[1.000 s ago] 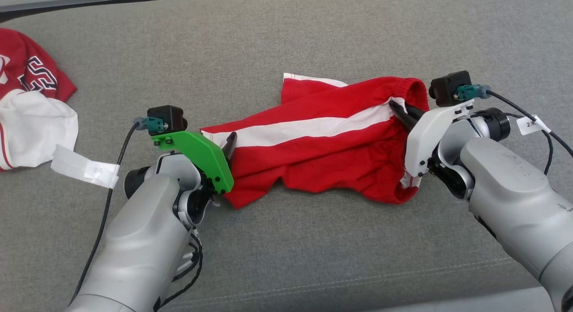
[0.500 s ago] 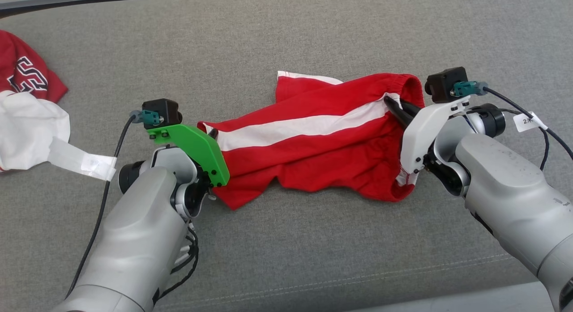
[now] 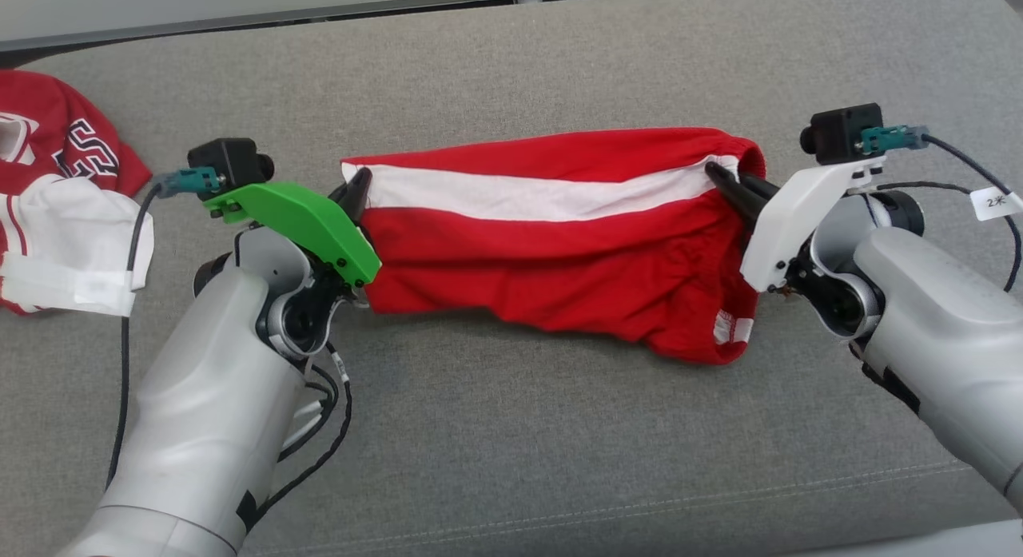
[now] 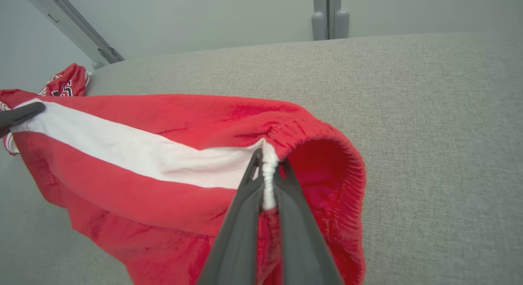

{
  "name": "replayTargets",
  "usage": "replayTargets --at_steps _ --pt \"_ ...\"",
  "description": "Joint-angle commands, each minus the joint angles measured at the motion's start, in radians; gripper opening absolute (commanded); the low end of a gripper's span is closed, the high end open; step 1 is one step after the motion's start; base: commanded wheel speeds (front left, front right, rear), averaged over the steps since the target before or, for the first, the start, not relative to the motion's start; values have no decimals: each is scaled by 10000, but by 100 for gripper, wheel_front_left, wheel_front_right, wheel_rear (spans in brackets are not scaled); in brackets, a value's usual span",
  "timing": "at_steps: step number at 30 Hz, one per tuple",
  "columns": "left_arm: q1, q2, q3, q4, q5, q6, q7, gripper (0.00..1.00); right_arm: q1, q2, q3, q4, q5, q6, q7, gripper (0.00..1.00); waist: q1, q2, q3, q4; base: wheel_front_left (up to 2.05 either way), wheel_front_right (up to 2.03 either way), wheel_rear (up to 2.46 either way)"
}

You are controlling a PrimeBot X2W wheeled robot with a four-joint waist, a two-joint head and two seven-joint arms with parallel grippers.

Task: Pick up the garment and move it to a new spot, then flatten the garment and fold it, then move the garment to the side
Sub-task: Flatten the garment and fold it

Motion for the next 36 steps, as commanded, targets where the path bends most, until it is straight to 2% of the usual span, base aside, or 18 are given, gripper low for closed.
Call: replayTargets --at_steps 1,8,12,21,28,36 --pt "99 98 70 -106 -65 -40 31 0 65 -128 -19 -101 121 1 74 0 -1 -1 -202 32 0 0 0" --pt "235 617 638 -1567 -703 268 631 0 13 -1023 -265 -1297 1060 1 857 0 -1 -1 -825 9 0 0 0" --pt "160 1055 941 -2897 -1141 795 1457 0 -219 -1450 -626 -1884 1602 1 1259 0 -1 -1 -1349 -54 0 0 0" --pt "-484 1438 1101 -4432 -1644 2112 3094 0 -955 -1538 -1589 -2406 2869 1 2157 0 -1 -1 -2129 -145 0 0 0" --pt "-944 1838 501 -4917 -1101 2647 3991 0 -1508 -1625 -1750 -2626 2946 1 2960 0 -1 -1 -2407 -190 0 0 0" --pt "-1219 1487 1206 -5041 -1858 3225 4055 0 -1853 -1570 -1989 -2102 2766 1 3353 0 -1 -1 -2485 -197 0 0 0"
